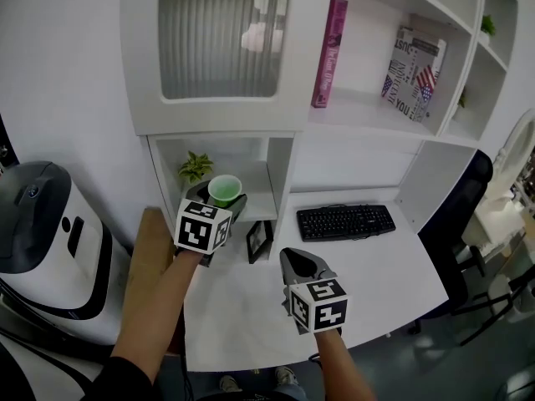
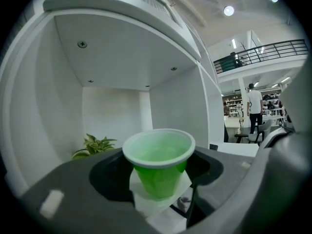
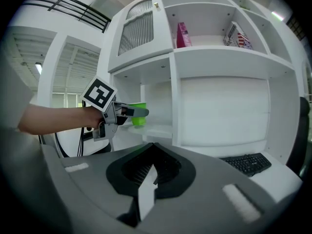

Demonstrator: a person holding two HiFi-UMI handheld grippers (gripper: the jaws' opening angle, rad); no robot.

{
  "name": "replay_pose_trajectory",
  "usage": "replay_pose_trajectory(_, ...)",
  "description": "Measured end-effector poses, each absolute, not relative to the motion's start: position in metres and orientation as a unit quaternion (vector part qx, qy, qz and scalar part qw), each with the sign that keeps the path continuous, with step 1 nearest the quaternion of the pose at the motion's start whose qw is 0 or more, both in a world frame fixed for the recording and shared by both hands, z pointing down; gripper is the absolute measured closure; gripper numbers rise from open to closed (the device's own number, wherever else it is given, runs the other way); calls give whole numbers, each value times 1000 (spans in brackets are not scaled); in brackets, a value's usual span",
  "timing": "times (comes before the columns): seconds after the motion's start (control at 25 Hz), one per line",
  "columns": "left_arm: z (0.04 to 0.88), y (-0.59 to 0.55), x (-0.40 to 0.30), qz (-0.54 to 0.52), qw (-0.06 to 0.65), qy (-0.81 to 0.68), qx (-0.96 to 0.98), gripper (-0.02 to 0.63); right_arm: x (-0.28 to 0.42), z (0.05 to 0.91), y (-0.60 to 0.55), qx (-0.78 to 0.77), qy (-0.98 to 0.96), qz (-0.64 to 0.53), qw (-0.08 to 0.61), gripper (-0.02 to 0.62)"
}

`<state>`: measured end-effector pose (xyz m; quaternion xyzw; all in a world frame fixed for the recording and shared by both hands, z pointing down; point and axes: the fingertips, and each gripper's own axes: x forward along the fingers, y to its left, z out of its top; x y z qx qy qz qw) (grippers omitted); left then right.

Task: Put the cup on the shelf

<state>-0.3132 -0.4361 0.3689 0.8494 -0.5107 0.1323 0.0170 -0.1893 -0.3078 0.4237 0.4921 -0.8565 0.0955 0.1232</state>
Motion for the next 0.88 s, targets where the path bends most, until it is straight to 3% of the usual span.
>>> replay_pose_trajectory(0.76, 391, -458, -303, 189, 34, -507, 840, 293, -169, 427, -308, 523, -839, 110, 106, 571)
replay_pose_trajectory(0.88, 392, -457, -303, 189, 36, -507, 841, 270, -166, 426, -309, 522, -839, 108, 106, 571)
